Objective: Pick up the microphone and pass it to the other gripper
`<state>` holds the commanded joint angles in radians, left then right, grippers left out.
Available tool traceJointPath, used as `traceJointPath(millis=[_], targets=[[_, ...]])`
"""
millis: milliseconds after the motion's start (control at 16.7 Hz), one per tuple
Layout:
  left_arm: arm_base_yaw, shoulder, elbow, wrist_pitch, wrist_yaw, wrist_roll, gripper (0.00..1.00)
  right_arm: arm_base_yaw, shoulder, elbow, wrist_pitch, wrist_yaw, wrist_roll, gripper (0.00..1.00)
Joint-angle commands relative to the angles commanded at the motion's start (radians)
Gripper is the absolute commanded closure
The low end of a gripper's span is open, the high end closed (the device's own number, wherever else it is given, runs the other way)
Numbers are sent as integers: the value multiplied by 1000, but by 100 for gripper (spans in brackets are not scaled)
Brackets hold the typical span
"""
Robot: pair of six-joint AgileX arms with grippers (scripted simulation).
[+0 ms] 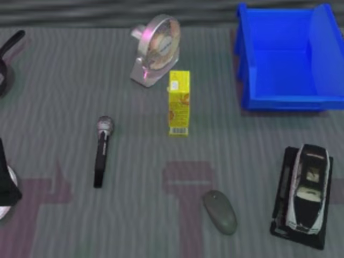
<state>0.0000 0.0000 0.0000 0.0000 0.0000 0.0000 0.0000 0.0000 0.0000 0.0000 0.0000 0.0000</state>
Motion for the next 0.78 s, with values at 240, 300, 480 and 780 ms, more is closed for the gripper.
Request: traceJointPath(millis=[240, 300, 480, 780], targets=[[-8, 31, 28, -18, 1, -7, 0, 0, 0, 0, 0, 0, 0, 0], [-16, 62, 56, -36, 2, -14, 0, 0, 0, 0, 0, 0, 0, 0], [-49, 220, 186, -118, 2, -45, 0, 0, 0, 0, 0, 0, 0, 0], [-126, 673, 489, -324, -1, -119, 0, 0, 0, 0, 0, 0, 0, 0]])
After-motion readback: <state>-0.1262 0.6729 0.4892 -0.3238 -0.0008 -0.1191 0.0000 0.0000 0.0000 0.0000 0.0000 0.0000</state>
